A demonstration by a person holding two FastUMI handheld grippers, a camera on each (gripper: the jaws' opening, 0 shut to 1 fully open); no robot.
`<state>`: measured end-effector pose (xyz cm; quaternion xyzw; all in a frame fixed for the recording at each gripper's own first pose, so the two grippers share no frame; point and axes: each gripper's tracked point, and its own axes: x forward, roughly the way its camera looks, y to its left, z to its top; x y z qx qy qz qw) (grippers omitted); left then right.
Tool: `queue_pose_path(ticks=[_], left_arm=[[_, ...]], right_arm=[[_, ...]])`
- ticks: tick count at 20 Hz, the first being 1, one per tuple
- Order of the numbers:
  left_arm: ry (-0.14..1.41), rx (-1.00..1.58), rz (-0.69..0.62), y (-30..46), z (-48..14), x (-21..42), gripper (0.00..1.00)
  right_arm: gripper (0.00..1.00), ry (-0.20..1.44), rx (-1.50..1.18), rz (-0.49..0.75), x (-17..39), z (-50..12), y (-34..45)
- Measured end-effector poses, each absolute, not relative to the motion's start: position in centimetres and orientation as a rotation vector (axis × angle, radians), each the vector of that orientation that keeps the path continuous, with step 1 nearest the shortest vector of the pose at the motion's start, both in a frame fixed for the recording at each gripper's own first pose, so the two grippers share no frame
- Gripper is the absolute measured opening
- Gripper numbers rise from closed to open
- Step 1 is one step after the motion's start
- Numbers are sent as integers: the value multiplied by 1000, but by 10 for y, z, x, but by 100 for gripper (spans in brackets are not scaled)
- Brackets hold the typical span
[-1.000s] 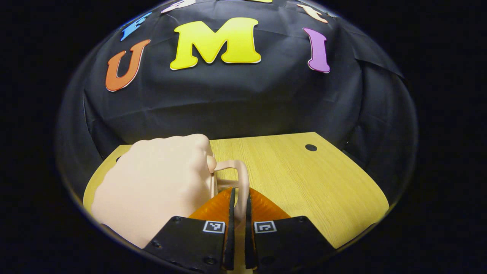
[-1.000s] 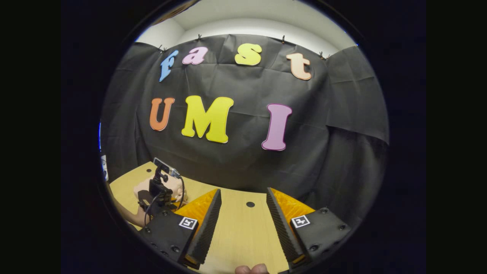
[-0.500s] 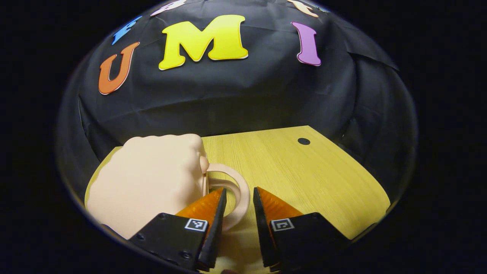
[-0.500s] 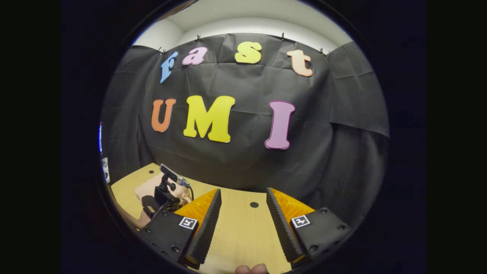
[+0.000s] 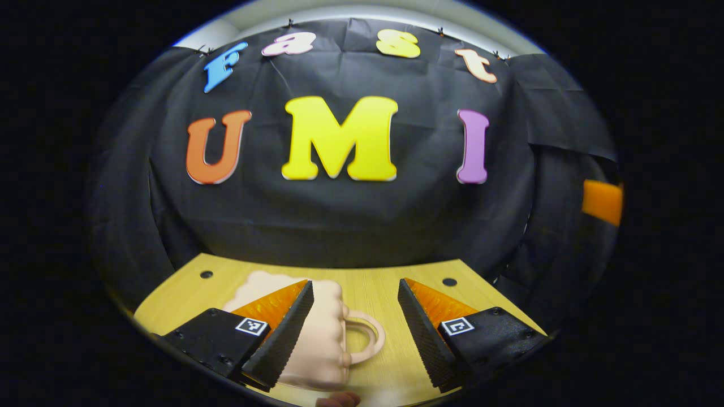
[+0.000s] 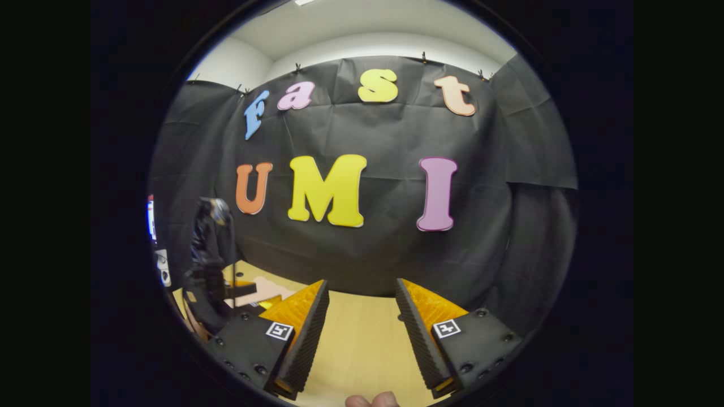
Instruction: First open the suitcase, pack the skin care products into it, and then close the suitcase.
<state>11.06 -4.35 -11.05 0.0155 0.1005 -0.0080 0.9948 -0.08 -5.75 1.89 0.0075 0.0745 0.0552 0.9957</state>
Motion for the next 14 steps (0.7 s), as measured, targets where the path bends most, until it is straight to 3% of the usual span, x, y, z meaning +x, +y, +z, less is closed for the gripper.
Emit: queue_pose_path(ticks=[5,8,14], left_arm=[[79,52,62,-2,-40,95,96],[83,35,102,12,-35,84,96],[49,50,109,25,-17,68,96]], right_arm=[[73,111,51,116,19,33,-16],[79,71,40,62,26,43,-5],[79,70,9,21,22,40,18]])
